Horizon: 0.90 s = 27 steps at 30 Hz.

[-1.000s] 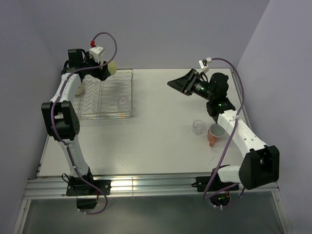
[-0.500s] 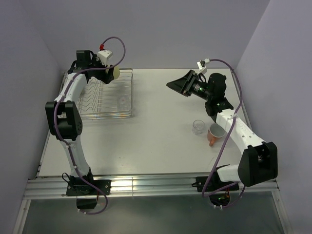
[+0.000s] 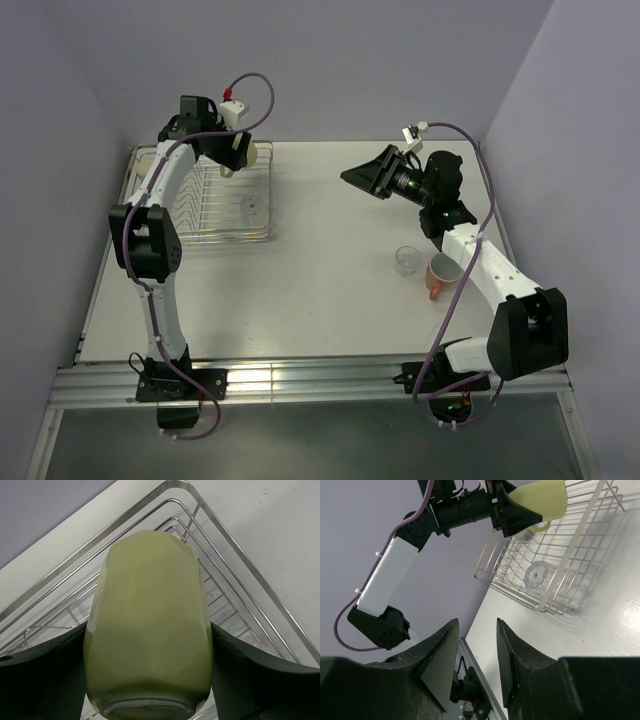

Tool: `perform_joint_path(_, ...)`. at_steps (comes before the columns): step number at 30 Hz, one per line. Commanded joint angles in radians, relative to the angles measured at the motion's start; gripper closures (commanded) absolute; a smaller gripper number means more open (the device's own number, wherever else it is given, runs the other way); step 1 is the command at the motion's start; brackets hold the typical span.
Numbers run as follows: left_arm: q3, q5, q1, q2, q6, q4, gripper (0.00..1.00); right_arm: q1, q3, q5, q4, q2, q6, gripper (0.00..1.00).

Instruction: Load the cups into the dish rack

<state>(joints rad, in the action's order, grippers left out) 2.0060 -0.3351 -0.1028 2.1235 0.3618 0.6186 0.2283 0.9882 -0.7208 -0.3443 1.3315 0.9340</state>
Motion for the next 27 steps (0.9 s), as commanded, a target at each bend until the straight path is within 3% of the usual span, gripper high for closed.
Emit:
perform_joint_path(1,0.091,0.065,-0.032,-0.023,-0.004,0.022,1.0,0.002,-0.013,-0.011,-0.039,-0.003,-0.011,0.57)
perform_joint_path(10,0.1,0.159,-0.089,-0.011,0.02,0.116,1.0,0.002,-0.011,-0.014,-0.032,-0.002,-0.012,0.57)
perform_joint_path(27,0.03,0.212,-0.132,-0.013,0.065,0.182,1.0,0.003,0.0,-0.019,-0.01,0.008,-0.024,0.57)
